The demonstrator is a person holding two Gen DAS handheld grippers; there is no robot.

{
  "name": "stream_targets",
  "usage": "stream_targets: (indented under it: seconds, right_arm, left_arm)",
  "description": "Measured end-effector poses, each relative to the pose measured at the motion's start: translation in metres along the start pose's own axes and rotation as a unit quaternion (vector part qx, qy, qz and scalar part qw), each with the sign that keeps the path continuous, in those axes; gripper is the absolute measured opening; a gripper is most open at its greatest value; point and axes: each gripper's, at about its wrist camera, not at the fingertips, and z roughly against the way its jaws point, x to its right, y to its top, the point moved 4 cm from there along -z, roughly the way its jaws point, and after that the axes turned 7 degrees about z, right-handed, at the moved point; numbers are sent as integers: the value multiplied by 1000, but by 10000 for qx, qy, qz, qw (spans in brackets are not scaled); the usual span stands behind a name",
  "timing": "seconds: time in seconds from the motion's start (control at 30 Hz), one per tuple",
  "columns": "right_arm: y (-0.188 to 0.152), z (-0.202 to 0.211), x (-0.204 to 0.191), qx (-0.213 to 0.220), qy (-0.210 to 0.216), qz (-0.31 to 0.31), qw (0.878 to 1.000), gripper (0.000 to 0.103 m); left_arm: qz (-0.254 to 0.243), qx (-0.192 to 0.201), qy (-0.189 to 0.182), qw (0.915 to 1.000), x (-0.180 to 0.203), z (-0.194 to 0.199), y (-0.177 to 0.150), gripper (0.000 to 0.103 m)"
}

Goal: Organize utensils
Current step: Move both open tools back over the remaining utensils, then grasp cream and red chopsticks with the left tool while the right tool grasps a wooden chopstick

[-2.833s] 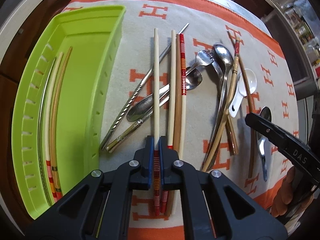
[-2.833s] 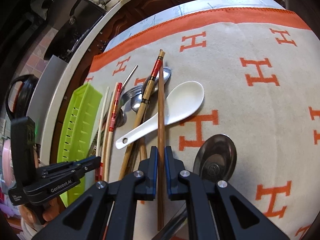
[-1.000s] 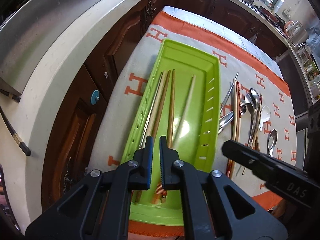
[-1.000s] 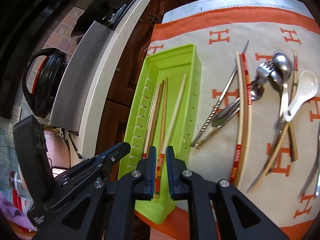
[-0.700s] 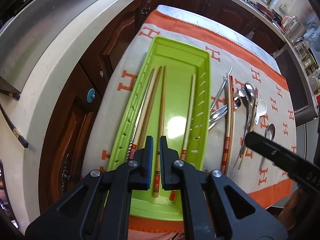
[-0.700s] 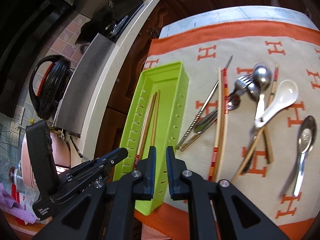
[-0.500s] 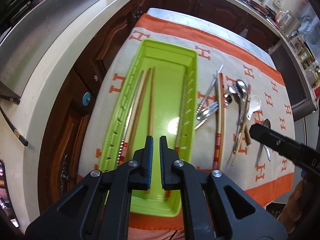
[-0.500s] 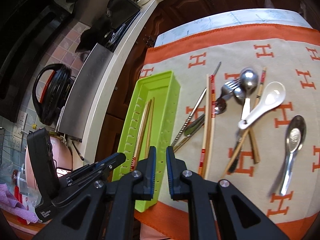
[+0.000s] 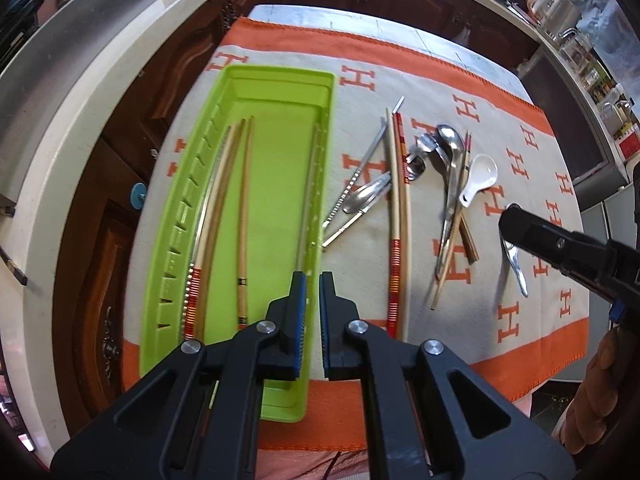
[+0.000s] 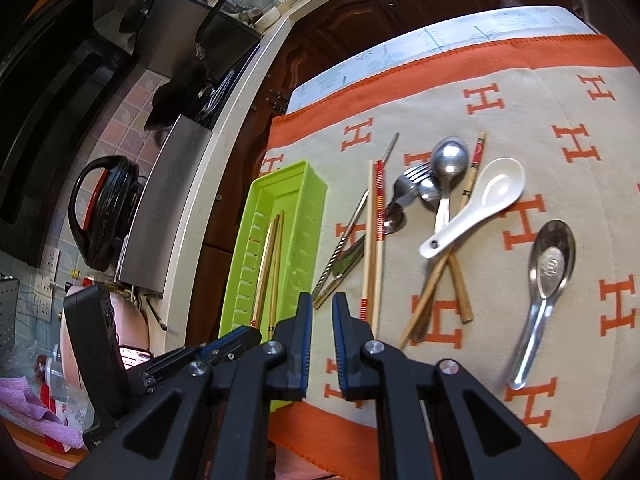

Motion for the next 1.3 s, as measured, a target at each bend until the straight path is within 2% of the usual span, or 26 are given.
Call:
stream_targets:
  seconds: [0.23, 0.47, 0.63, 0.87, 1.13, 1.3]
  right_arm:
    - [-1, 4, 31, 7, -29, -309, 9995, 10]
    - [-9, -9, 66, -199, -147, -643, 9976, 10]
    - [-13, -25, 82, -410, -27, -873, 9953, 10]
    - [-6, -43, 86, -580, 54, -982, 9935, 10]
    - [-1, -58, 87, -703, -307, -898, 9930, 10]
    - [0, -64, 86, -711, -469, -774, 9934, 10]
  left_arm:
    - [-76, -145, -52, 9999, 18, -12, -2, 4]
    - [-175, -312, -151, 9992, 39, -32, 1, 4]
    - [-299, -372, -240, 9986, 53, -46, 6, 4]
    - [-219, -487, -267, 9982, 58, -65, 17, 4]
    - [-219, -622, -303, 9974, 61, -78, 22, 4]
    - [-157, -773, -489, 9957, 63, -87, 27, 4]
